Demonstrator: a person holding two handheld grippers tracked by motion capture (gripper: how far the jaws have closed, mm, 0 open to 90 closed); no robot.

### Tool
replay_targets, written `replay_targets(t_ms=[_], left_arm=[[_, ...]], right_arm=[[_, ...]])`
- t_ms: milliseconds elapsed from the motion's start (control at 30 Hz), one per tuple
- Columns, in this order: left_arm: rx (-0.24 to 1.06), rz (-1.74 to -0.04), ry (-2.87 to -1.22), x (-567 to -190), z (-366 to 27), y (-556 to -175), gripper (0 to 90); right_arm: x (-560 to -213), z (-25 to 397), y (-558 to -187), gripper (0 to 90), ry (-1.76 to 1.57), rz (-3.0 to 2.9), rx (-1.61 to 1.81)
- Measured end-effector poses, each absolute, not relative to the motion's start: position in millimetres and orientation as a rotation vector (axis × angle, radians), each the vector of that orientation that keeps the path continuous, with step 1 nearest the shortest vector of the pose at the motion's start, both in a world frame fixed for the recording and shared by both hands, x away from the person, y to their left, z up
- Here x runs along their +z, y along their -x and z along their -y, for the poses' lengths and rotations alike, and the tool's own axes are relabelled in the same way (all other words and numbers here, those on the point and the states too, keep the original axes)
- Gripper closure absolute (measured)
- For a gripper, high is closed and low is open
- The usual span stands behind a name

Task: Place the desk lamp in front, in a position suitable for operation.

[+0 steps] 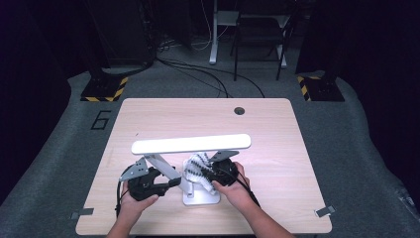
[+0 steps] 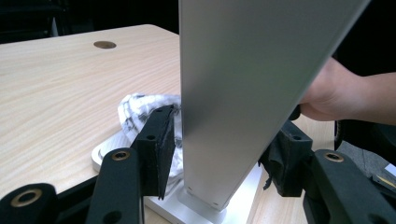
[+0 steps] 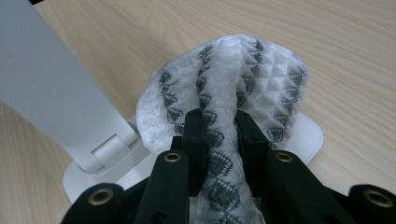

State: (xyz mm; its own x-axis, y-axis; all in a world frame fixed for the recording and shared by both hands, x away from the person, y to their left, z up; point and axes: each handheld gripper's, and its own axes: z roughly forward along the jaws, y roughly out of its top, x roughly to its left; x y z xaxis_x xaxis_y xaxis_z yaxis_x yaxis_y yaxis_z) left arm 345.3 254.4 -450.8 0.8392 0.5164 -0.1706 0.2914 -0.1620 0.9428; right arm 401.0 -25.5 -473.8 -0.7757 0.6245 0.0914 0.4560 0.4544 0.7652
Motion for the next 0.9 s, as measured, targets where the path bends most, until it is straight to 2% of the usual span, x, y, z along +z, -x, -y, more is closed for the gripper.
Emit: replay_targets(t_ms=[333, 667, 900], left_arm=[[0.222, -0.604, -1.726, -433, -256, -345, 47.4], [0.269, -0.624, -1.751, -430, -252, -342, 54.4], [0.280, -0.627, -1.757, -430, -252, -340, 54.9]], right_arm=[[-468, 28, -413, 76.6, -1.021, -2.460, 1.238], [-474, 25, -420, 76.2, -1.039, -2.452, 1.237], [-479, 19, -427, 76.2, -1.044, -2.447, 1.239]])
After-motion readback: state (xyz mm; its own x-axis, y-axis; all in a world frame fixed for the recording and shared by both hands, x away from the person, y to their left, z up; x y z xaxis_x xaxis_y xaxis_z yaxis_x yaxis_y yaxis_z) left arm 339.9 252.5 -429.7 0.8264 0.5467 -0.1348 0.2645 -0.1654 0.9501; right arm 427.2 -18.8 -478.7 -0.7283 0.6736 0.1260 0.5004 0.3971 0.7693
